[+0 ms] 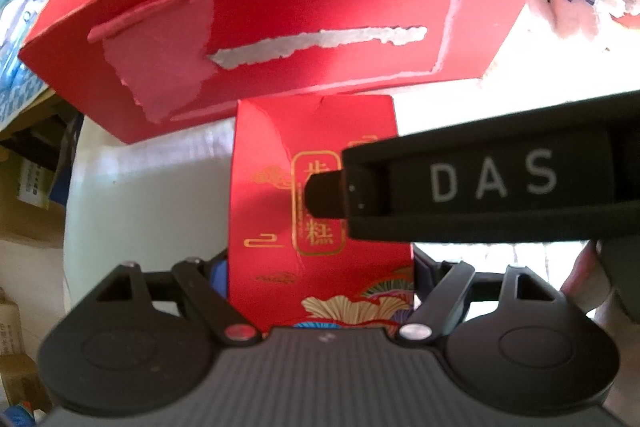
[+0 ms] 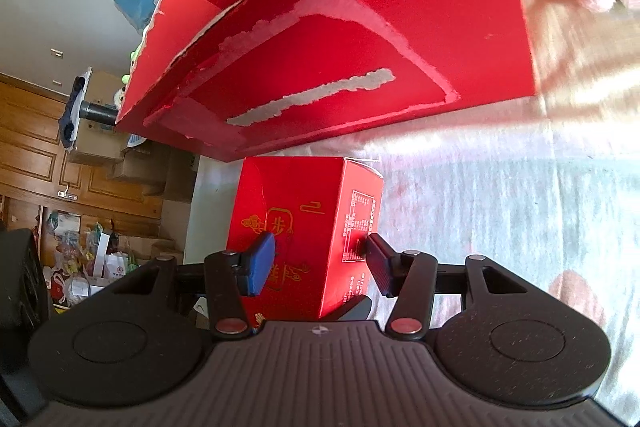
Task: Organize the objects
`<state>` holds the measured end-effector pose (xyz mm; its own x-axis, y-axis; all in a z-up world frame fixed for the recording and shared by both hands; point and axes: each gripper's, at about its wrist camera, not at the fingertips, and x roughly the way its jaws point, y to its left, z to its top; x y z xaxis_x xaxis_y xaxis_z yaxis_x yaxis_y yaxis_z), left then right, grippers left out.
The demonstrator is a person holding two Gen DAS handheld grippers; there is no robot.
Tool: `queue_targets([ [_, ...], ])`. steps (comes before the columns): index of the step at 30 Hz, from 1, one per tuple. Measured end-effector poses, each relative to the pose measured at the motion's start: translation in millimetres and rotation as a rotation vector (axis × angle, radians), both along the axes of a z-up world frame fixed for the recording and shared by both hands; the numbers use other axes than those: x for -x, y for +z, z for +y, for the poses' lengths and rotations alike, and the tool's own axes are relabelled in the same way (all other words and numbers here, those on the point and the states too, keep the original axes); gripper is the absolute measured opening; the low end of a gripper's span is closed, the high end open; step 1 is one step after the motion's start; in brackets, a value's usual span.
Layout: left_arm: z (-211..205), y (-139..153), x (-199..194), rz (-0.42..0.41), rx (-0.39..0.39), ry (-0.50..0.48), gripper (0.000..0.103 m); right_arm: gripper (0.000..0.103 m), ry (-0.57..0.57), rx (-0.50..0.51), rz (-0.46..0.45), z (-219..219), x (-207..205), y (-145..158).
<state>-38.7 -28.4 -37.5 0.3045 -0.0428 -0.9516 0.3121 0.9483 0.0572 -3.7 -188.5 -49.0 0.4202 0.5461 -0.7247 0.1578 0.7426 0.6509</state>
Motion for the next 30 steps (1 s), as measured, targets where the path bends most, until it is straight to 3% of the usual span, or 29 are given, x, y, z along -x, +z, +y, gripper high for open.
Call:
queue_targets([
  [18,-29.4,13.5,30.4,-0.001,-0.017,-0.019,0.079,0.054,-0.025,0.000,-0.014,-16.9,27.0,4.0],
  [30,-67.1,39.9,49.5,-0.037,-0.020,-0.081,0.079,0.054,-0.089,0.005,-0.062,-41.7,52.8,21.9],
])
